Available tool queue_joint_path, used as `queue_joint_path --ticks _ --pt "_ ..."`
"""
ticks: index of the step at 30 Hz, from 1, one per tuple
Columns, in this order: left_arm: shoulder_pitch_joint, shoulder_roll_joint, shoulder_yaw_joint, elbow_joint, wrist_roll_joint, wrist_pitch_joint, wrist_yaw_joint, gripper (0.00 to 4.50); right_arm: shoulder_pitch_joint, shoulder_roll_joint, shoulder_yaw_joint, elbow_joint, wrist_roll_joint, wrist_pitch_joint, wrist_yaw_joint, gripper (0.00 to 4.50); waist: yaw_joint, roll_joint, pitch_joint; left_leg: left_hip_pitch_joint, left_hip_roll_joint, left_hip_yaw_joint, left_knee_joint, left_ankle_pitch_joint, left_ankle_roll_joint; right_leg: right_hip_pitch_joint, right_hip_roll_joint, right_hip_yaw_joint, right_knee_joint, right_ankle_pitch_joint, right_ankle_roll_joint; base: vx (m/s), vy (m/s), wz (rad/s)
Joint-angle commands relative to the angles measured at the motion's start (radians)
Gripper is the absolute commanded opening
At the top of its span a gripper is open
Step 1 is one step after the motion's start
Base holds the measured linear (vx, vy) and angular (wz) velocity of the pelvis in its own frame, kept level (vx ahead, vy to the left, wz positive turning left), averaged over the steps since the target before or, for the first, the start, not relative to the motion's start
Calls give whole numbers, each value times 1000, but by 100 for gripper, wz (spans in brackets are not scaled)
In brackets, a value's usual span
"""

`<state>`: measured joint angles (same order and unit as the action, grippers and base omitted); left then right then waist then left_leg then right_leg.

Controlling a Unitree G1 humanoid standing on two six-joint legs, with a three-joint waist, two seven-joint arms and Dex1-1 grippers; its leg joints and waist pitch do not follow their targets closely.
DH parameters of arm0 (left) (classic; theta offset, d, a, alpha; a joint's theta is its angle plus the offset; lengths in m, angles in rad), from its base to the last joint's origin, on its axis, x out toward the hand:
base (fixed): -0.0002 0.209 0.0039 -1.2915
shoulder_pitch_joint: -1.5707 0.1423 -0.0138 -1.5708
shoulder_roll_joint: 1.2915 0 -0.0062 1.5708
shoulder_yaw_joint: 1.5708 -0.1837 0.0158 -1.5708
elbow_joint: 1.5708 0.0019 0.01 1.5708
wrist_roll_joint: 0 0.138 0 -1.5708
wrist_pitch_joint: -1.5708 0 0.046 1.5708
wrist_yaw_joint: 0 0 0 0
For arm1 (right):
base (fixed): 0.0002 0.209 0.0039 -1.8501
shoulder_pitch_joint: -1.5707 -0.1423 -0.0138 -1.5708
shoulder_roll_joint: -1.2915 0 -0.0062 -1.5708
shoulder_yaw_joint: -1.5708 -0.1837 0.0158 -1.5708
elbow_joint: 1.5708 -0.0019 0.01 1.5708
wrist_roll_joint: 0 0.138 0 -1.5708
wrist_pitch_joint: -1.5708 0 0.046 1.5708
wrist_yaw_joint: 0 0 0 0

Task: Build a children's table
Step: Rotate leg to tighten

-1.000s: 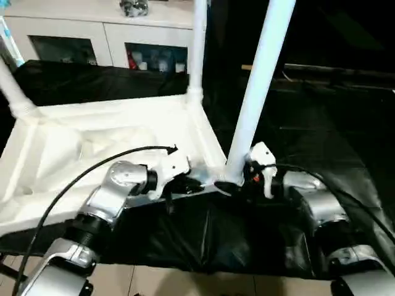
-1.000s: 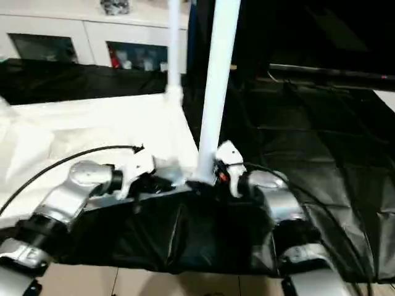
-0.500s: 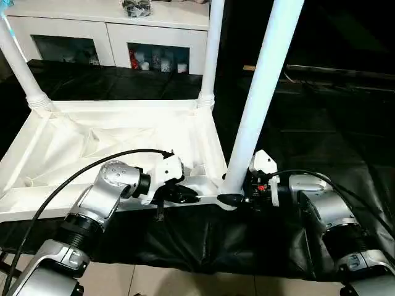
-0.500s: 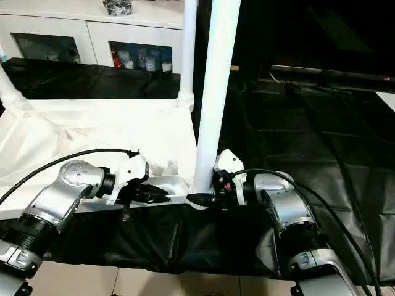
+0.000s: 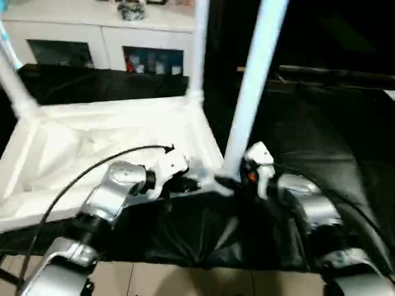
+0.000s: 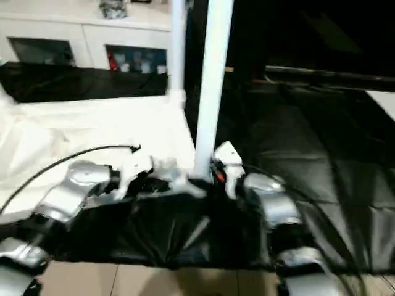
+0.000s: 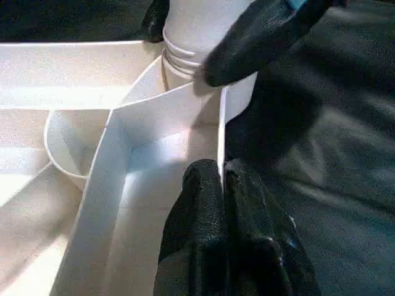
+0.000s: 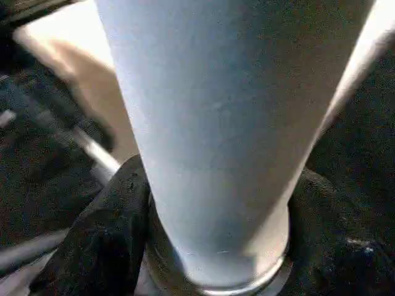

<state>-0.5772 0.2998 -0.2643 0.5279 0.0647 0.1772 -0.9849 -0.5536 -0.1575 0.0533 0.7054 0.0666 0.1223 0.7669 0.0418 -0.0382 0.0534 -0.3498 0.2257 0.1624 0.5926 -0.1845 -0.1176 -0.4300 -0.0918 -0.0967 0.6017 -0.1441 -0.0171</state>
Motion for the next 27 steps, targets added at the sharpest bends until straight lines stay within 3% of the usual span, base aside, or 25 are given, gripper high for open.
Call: queue_joint_path --ticks 1,2,5,8,9,10,11,14,16,17,19,20,21,27 --pt "-69 -84 14 18 13 29 169 0 -26 102 22 66 -12 25 -155 272 -8 11 -60 3 -17 4 -65 -343 3 50 -36 13 -124 -656 -32 0 0 0" --pt "-80 -106 19 31 13 40 206 0 -39 125 1 84 -6 28 -211 272 -12 12 -64 1 -15 0 -68 -343 4 57 -38 9 -122 -621 -42 0 0 0" --pt "-103 -159 28 60 23 50 283 0 -67 173 -36 120 0 6 -312 272 -16 19 -66 -5 -7 -4 -78 -345 20 63 -38 10 -118 -526 -74 0 0 0" --pt "-111 -184 31 66 20 42 292 0 -71 192 -32 117 -5 -30 -315 272 -12 16 -66 -2 -7 0 -79 -352 28 59 -37 18 -110 -457 -109 0 0 0" --pt "-111 -188 26 66 21 30 283 0 -71 199 -30 108 -3 -51 -304 307 -11 14 -69 -2 -7 3 -78 -339 32 61 -37 24 -104 -418 -128 0 0 0" --pt "-111 -189 25 66 21 28 281 0 -71 200 -30 106 -3 -55 -302 328 -8 19 -70 -4 -7 3 -79 -328 34 63 -38 27 -99 -393 -139 0 0 0" --pt "-109 -186 19 67 25 15 273 0 -70 203 -35 97 10 -60 -280 342 -7 19 -72 -5 -6 6 -78 -300 40 65 -37 32 -91 -328 -167 0 0 0" --pt "-91 -159 4 50 25 -20 222 0 -61 185 -35 76 24 -65 -236 364 -5 17 -75 -4 -6 12 -74 -265 54 67 -37 36 -84 -271 -198 0 0 0" --pt "-84 -144 0 43 24 -37 209 0 -53 168 -36 62 27 -64 -223 388 -3 17 -77 -7 -6 13 -74 -237 61 72 -37 38 -80 -249 -204 0 0 0" --pt "-80 -138 2 40 22 -45 202 0 -43 149 -36 43 26 -64 -217 392 -3 12 -77 -8 -7 15 -73 -226 65 73 -37 38 -80 -246 -204 0 0 0" --pt "-77 -128 6 32 18 -51 191 0 -18 109 -32 -8 28 -56 -185 400 5 14 -79 -7 -7 17 -71 -181 75 75 -37 41 -78 -220 -203 0 0 0" --pt "-79 -127 13 34 13 -49 190 0 -1 84 -24 -38 33 -49 -145 400 10 13 -82 -10 -5 17 -69 -134 87 80 -35 41 -68 -166 -215 0 0 0" --pt "-81 -129 18 37 9 -42 191 27 7 75 -22 -50 35 -47 -129 405 12 13 -82 -11 -5 18 -68 -126 93 79 -35 41 -66 -151 -219 0 0 0" --pt "-87 -125 5 50 32 -32 203 65 55 18 -18 -122 50 -33 -57 407 9 11 -77 -15 -6 19 -71 -182 86 79 -35 38 -79 -260 -190 0 0 0"
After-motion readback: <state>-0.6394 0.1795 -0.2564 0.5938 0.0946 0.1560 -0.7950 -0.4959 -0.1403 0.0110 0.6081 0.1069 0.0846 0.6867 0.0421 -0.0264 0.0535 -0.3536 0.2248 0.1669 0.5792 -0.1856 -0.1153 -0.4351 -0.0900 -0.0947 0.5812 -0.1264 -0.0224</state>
